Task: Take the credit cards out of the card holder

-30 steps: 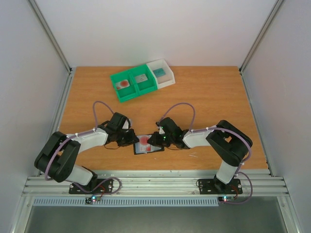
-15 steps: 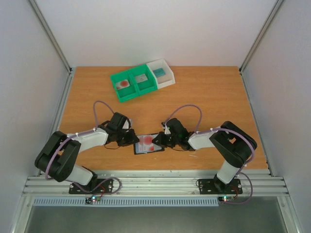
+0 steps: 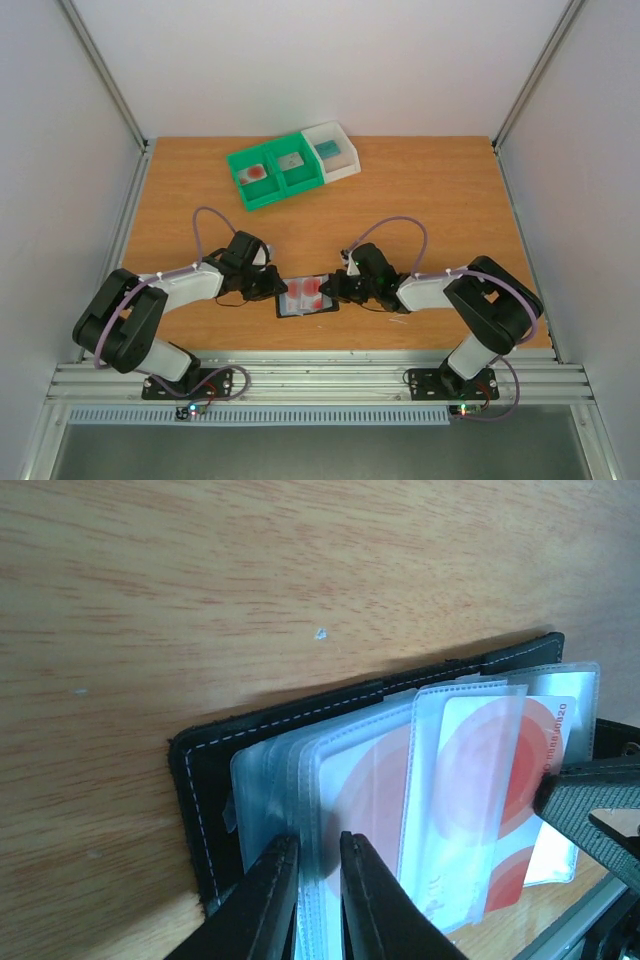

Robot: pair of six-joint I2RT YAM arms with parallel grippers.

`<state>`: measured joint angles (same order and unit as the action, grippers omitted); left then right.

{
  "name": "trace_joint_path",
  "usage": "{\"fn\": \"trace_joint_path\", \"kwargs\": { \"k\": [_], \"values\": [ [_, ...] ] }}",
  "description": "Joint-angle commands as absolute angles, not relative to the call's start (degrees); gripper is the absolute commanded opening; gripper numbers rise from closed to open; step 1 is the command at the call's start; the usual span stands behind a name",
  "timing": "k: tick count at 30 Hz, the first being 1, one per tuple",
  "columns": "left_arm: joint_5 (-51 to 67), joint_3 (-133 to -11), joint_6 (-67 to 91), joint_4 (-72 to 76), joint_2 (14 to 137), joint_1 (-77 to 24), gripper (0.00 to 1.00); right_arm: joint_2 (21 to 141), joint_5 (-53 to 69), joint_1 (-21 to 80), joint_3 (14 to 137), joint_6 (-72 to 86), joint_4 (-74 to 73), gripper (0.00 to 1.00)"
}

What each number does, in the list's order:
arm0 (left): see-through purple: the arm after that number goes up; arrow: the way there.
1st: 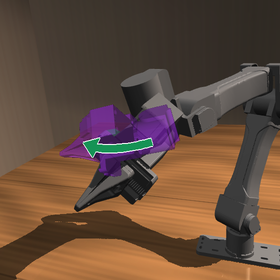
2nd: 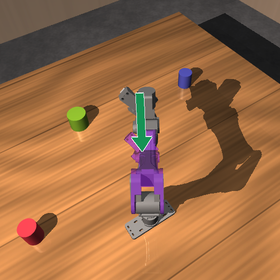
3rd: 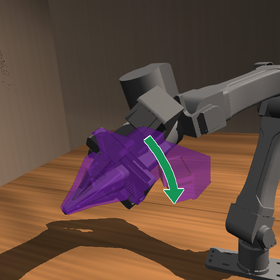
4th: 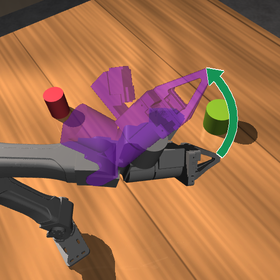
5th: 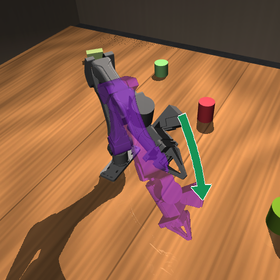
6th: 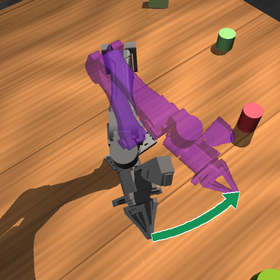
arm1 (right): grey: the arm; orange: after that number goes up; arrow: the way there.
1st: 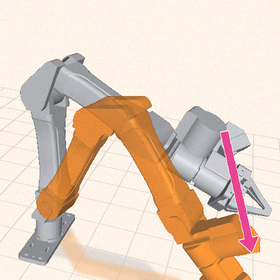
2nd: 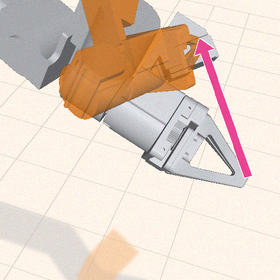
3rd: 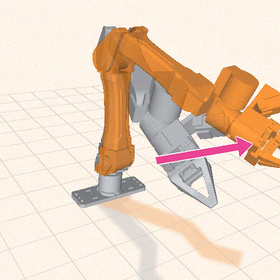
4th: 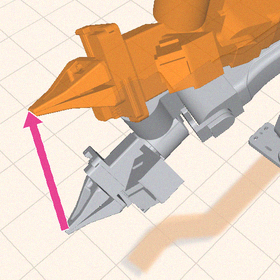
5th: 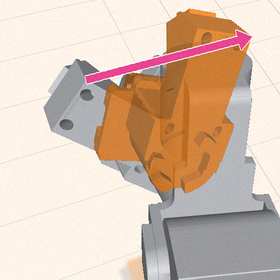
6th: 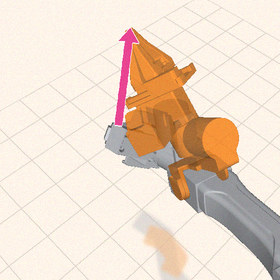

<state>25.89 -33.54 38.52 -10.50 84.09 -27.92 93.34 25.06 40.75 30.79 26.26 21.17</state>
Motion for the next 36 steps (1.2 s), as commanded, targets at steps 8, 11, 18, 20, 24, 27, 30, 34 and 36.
{"fn": "trace_joint_path", "kwargs": {
  "k": [8, 11, 18, 20, 24, 27, 30, 34, 36],
  "values": [
    [23.85, -32.99, 37.27, -9.53, 85.40, -27.77, 0.14, 88.39, 23.86, 38.37, 29.34, 25.19, 14.45, 0.01],
    [23.93, -33.03, 37.18, -9.42, 85.51, -27.77, 0.14, 86.32, 23.02, 38.23, 29.76, 24.09, 11.28, 0.01],
    [24.45, -33.34, 37.34, -9.48, 85.15, -27.77, 0.15, 82.87, 21.24, 38.14, 30.47, 22.85, 6.56, 0.01],
    [24.82, -33.32, 37.50, -9.68, 84.49, -27.77, 0.16, 81.71, 20.60, 38.13, 30.89, 22.72, 4.68, 0.01],
    [25.15, -33.84, 38.00, -10.90, 82.31, -27.77, 0.21, 78.68, 19.45, 38.14, 31.91, 22.59, 0.65, 0.01],
    [25.68, -34.58, 38.59, -12.17, 80.19, -27.77, 0.31, 76.17, 18.92, 38.14, 32.49, 22.70, -2.16, 0.01],
    [25.87, -35.59, 39.15, -14.04, 77.40, -27.93, 0.45, 73.72, 18.79, 38.09, 32.74, 22.87, -2.85, 0.01],
    [25.63, -37.16, 39.76, -17.47, 72.79, -28.11, 0.61, 71.56, 19.82, 38.12, 32.98, 24.25, -1.84, 0.01],
    [26.18, -37.77, 40.31, -18.53, 70.31, -28.08, 0.66, 70.30, 20.43, 38.14, 33.34, 25.19, -0.99, 0.01]
  ]
}}
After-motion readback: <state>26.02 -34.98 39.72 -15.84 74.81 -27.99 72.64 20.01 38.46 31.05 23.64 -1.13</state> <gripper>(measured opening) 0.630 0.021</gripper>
